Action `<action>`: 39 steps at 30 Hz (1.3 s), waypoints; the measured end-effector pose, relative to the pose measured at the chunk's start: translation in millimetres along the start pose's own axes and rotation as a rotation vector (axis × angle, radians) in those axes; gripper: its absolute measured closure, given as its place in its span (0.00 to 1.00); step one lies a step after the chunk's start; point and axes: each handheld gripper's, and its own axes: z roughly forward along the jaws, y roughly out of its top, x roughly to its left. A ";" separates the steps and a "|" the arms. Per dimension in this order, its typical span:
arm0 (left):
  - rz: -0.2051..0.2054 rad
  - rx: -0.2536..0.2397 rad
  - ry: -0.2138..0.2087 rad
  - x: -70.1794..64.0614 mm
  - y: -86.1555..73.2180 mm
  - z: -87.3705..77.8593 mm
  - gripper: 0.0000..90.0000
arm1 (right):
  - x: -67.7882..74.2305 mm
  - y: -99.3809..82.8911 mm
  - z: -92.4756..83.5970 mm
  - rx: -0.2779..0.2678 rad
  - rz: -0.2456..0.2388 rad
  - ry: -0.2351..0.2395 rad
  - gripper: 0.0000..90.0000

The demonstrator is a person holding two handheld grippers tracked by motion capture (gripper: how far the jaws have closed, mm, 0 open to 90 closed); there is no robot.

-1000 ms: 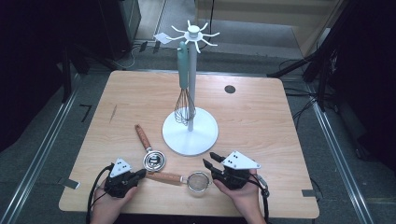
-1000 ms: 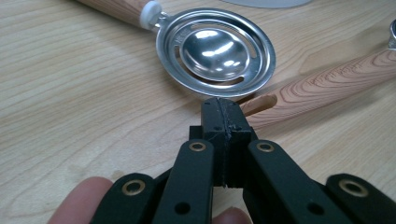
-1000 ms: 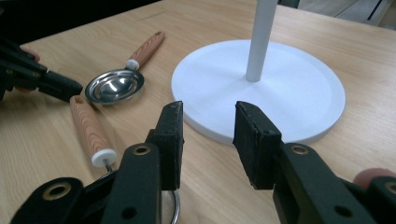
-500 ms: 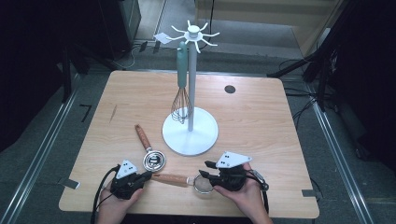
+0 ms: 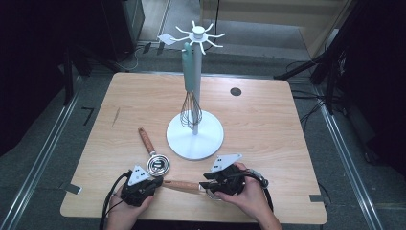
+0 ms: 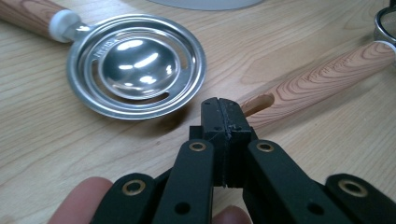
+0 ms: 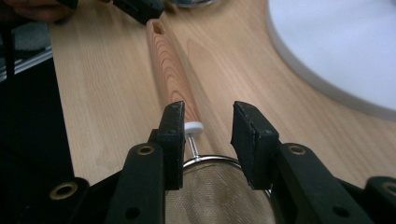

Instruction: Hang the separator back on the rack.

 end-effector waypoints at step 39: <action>-0.002 -0.117 -0.022 -5.5 7.4 -9.8 0.86 | 20.4 6.1 24.4 0.297 -0.112 -0.073 0.79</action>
